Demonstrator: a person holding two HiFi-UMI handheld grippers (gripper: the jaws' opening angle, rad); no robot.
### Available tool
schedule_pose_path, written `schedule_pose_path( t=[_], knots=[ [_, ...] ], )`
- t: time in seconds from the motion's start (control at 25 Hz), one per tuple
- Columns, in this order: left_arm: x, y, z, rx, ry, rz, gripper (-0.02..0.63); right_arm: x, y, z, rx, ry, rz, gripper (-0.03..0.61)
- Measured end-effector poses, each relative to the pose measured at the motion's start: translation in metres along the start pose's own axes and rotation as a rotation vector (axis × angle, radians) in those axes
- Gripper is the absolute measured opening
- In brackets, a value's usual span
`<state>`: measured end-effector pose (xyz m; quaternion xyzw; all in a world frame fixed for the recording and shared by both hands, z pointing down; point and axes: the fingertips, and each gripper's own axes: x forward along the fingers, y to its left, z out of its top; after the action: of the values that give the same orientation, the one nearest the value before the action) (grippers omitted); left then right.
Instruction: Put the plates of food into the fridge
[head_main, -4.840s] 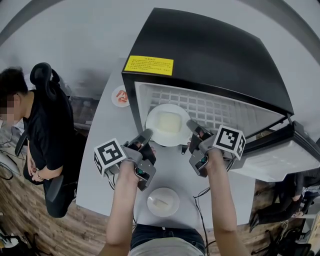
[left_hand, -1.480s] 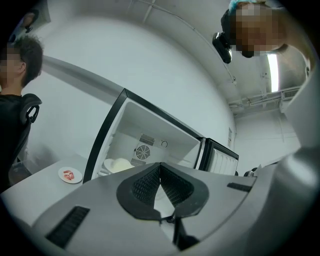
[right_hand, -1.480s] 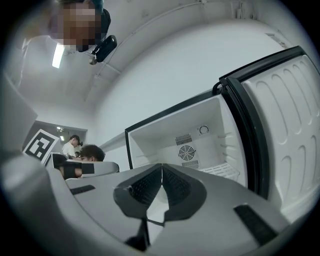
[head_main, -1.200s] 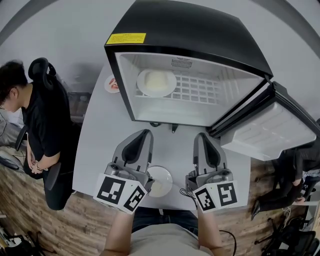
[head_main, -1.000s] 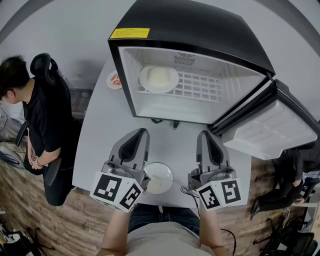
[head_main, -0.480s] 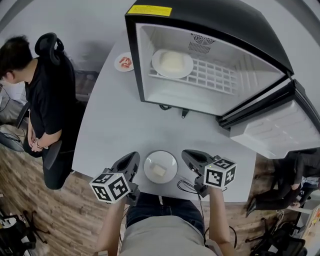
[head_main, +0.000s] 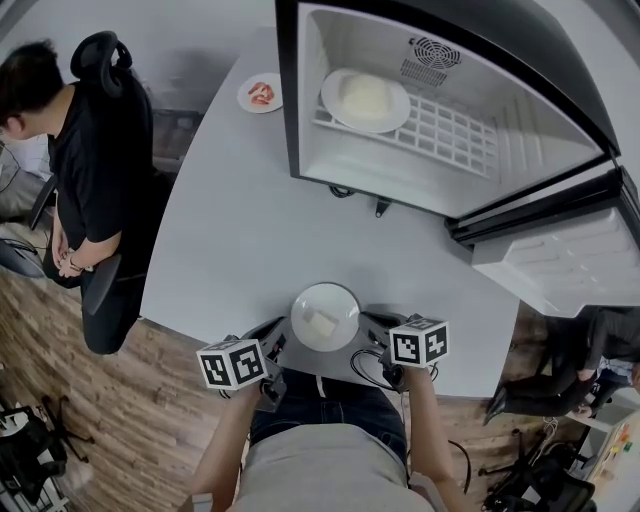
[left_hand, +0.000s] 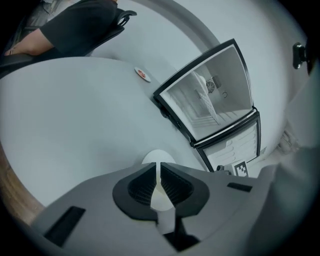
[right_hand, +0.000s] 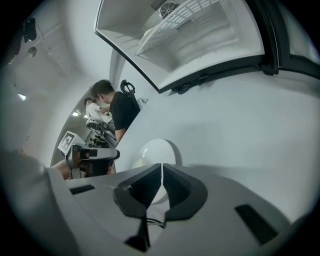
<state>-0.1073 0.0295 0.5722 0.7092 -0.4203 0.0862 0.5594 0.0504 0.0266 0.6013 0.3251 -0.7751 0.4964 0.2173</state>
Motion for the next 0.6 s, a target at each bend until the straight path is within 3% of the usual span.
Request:
schedule_pose_path(
  t=[0.24,0.4,0.6],
  knots=[
    [0.01,0.013,-0.019,-0.082,0.066,-0.003,0.018,0.002,-0.012,-0.014,0.039,0.054,-0.025,0.018],
    [0.016,0.023,-0.031,-0.115,0.109,0.018,0.09,0.006,-0.013,-0.018,0.076,0.076,-0.007,0.076],
    [0.021,0.031,-0.034,-0.148,0.12,0.036,0.103,0.011,-0.013,-0.018,0.132,0.064,0.02,0.084]
  ],
)
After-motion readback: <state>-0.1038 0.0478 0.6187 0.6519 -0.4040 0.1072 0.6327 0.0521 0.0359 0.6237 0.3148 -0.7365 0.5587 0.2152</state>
